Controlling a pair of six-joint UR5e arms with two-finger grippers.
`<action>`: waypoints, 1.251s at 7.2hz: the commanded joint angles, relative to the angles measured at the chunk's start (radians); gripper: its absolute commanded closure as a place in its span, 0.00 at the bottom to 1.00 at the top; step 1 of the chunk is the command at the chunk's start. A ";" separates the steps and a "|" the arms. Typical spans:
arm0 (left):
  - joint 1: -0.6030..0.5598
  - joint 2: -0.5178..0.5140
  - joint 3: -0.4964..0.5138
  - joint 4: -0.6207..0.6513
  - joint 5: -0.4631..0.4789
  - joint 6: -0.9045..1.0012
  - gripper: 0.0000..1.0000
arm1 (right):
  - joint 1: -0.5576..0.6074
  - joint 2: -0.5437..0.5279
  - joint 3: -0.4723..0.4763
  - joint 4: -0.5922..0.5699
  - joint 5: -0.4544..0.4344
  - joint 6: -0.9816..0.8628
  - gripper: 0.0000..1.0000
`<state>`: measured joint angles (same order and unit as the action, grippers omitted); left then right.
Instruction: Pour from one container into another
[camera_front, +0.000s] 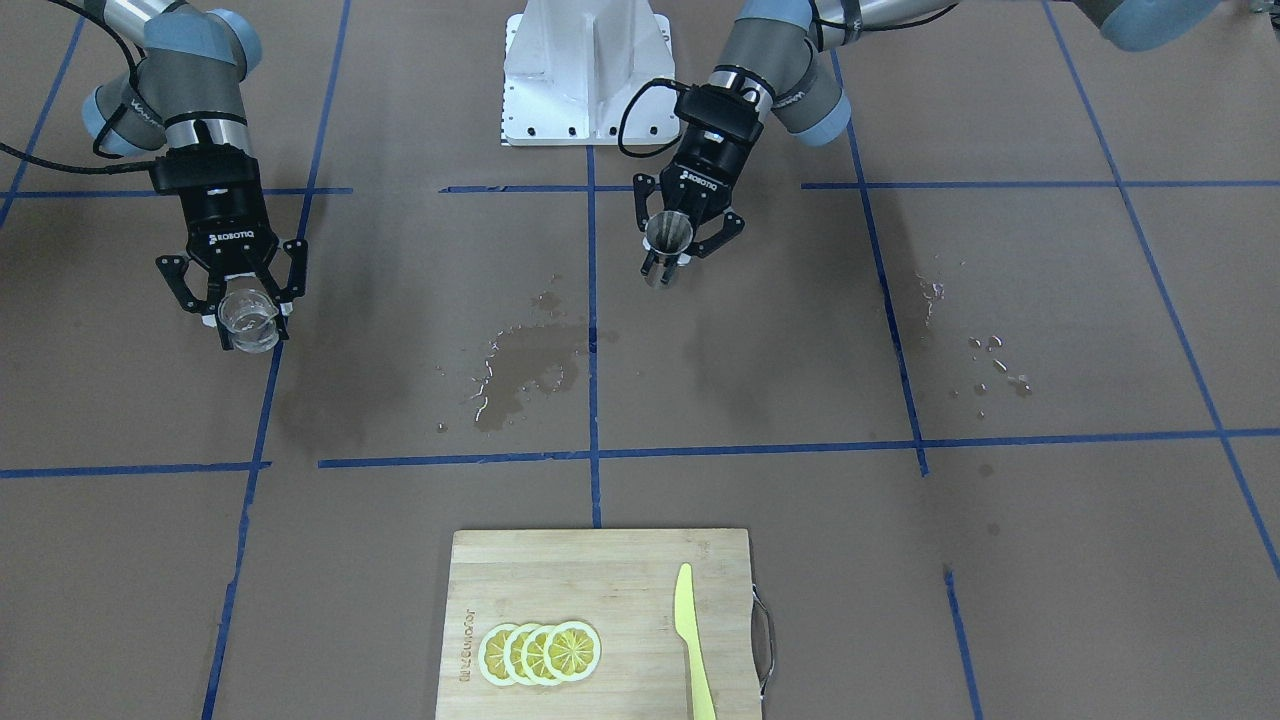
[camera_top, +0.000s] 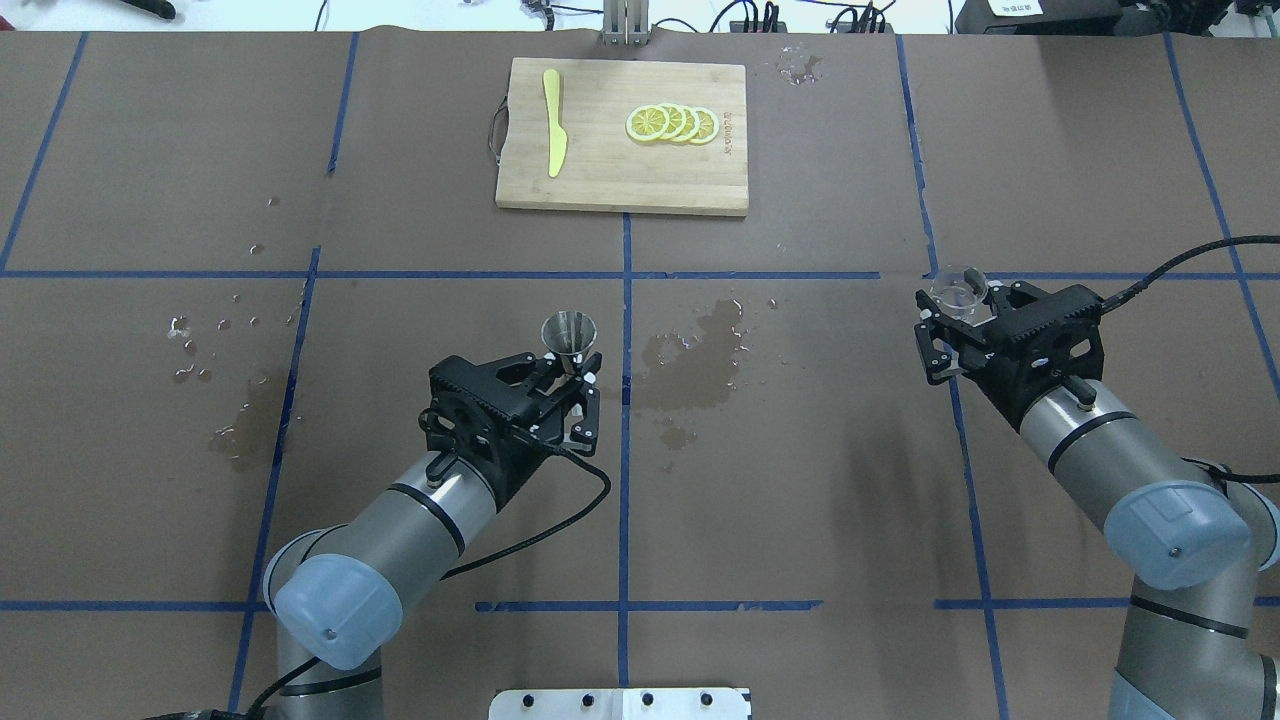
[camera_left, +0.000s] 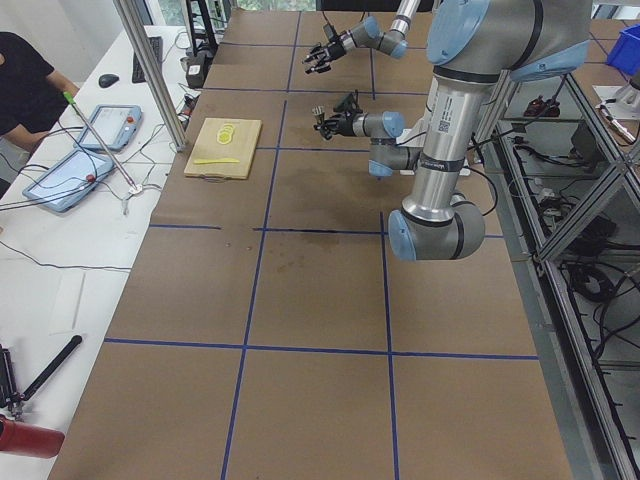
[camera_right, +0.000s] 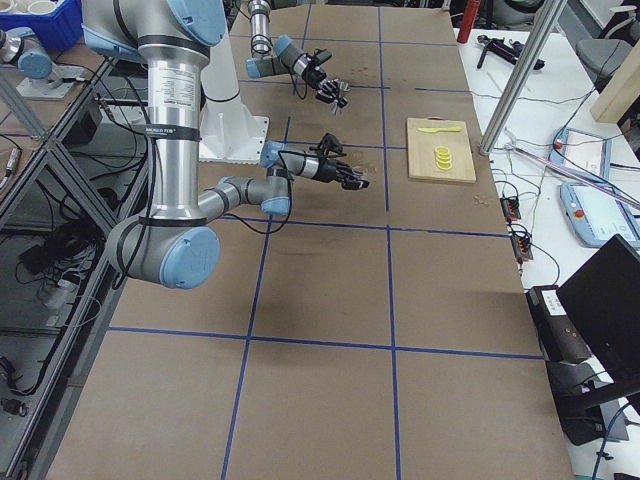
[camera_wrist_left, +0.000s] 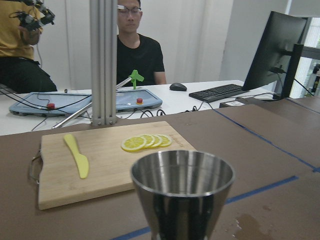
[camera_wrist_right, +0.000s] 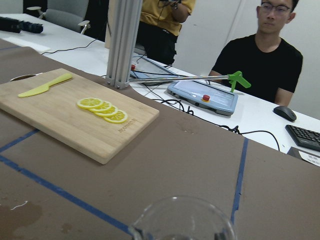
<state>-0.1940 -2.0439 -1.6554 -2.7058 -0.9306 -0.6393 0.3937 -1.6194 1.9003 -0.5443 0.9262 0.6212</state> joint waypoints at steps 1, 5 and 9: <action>0.004 -0.044 0.012 0.000 -0.106 0.036 1.00 | 0.004 0.044 0.168 -0.231 0.094 -0.176 1.00; -0.049 -0.065 0.058 -0.006 -0.267 0.153 1.00 | 0.010 0.128 0.203 -0.330 0.224 -0.295 1.00; -0.113 -0.129 0.164 -0.009 -0.347 0.256 1.00 | 0.010 0.289 0.244 -0.576 0.233 -0.357 1.00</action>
<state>-0.2973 -2.1400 -1.5322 -2.7147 -1.2722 -0.3889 0.4038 -1.3997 2.1382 -1.0284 1.1586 0.2845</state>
